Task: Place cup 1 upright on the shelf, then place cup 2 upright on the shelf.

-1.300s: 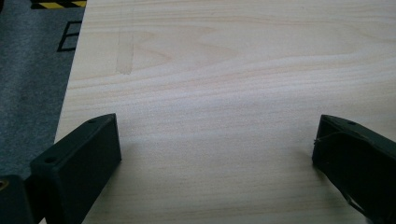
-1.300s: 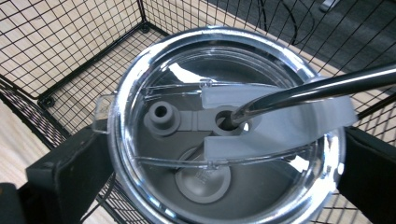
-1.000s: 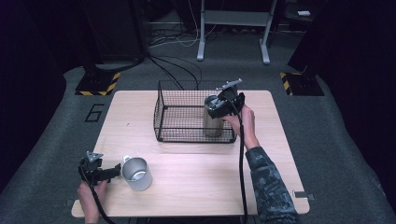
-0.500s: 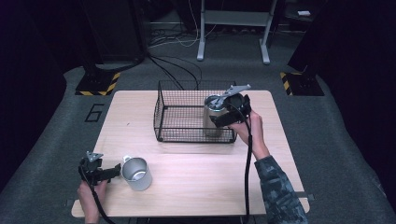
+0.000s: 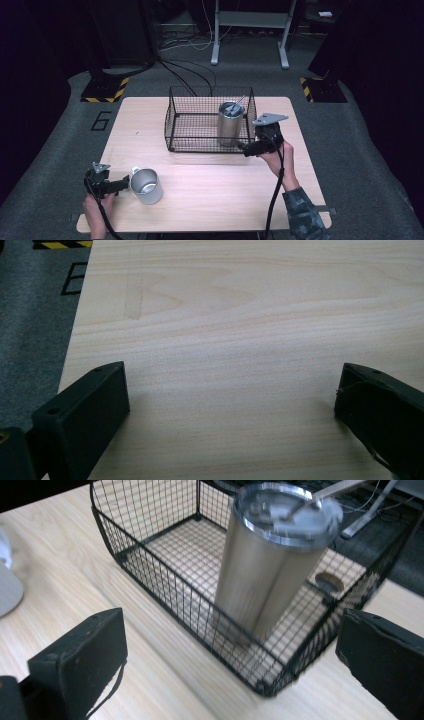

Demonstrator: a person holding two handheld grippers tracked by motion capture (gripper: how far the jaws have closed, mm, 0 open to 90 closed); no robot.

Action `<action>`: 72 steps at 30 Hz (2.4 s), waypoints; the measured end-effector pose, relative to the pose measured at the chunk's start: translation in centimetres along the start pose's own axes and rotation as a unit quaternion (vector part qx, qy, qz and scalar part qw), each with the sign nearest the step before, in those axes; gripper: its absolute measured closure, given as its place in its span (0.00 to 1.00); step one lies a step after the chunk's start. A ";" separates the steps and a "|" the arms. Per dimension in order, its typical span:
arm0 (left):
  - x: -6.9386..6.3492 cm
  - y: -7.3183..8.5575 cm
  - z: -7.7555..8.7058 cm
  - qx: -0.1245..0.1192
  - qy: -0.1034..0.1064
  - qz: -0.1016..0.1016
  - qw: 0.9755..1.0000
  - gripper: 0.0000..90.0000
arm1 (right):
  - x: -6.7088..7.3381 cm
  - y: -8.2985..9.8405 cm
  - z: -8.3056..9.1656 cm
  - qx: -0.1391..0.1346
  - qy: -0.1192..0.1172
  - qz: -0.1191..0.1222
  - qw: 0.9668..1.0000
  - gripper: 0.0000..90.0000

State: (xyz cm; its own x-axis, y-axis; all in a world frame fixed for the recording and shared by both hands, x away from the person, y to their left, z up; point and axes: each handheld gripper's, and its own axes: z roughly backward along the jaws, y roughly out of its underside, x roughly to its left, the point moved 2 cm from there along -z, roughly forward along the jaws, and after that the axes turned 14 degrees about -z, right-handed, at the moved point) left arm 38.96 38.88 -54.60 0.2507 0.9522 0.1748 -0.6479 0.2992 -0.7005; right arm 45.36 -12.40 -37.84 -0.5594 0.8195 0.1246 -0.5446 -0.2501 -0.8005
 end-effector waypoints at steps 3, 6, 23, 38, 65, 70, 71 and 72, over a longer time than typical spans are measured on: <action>0.0 0.0 0.0 0.000 0.000 0.000 1.000 0.01 | -0.7 1.6 0.2 -0.001 0.002 -0.016 1.000 0.00; 0.0 0.0 0.0 0.000 0.000 0.000 1.000 0.01 | -1.4 3.2 0.6 -0.001 0.006 -0.026 1.000 0.00; 0.0 0.0 0.0 0.000 0.000 0.000 1.000 0.01 | -5.3 13.2 0.0 0.031 0.038 -0.096 0.994 0.00; -0.1 0.5 0.6 -0.001 0.000 0.000 1.000 0.01 | -7.7 18.4 -0.9 0.045 0.081 -0.111 0.990 0.00; -1.5 -2.1 11.1 -0.170 0.116 -0.025 0.978 0.00 | -7.9 18.7 -1.0 0.056 0.082 -0.103 0.990 0.00; -4.1 -3.6 11.8 -0.175 0.138 -0.075 0.972 0.00 | -7.9 18.7 -1.0 0.056 0.082 -0.102 0.990 0.00; -4.6 -3.8 11.9 -0.173 0.143 -0.084 0.971 0.00 | -7.9 18.7 -1.0 0.056 0.082 -0.102 0.990 0.00; -5.0 -4.0 11.8 -0.173 0.144 -0.091 0.970 0.00 | -7.9 18.7 -1.0 0.056 0.082 -0.102 0.990 0.00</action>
State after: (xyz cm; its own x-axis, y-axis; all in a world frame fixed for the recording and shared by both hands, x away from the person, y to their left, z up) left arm 31.80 33.62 -44.47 0.5615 0.8134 0.1524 -0.3068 0.3756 -0.8745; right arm 40.19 -23.03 -54.39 -0.3255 0.9296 0.1728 -0.7073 -0.1181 -0.6970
